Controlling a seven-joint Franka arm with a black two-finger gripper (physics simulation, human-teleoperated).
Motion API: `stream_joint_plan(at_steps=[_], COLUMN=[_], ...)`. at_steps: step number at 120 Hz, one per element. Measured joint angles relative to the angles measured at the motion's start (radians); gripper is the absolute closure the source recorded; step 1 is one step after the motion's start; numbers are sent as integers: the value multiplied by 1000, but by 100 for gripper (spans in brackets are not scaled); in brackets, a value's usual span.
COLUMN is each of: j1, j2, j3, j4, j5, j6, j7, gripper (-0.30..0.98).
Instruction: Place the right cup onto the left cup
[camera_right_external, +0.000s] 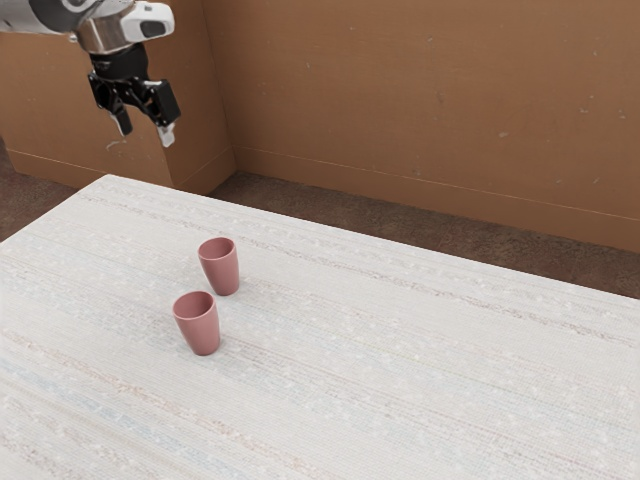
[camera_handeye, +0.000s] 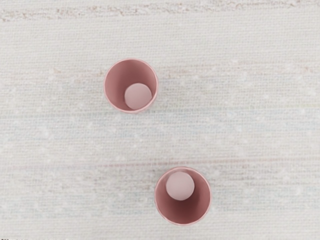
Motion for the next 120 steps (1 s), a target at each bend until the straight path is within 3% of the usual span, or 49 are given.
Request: stream_joint_plan(at_steps=[10, 27, 50, 81, 101, 120], j1=[-10, -4, 13, -42, -38, -27], j2=[-46, 5, -10, -89, -59, 19], j3=[-24, -35, -91, -101, -102, -102], j4=[-101, -160, -375, -682, -737, -694], j5=[32, 58, 14, -58, -61, -54], j6=[38, 106, 242, 471, 549, 598], j7=[10, 29, -58, -247, -348, -417], gripper=[2, 2, 2, 2, 2, 2])
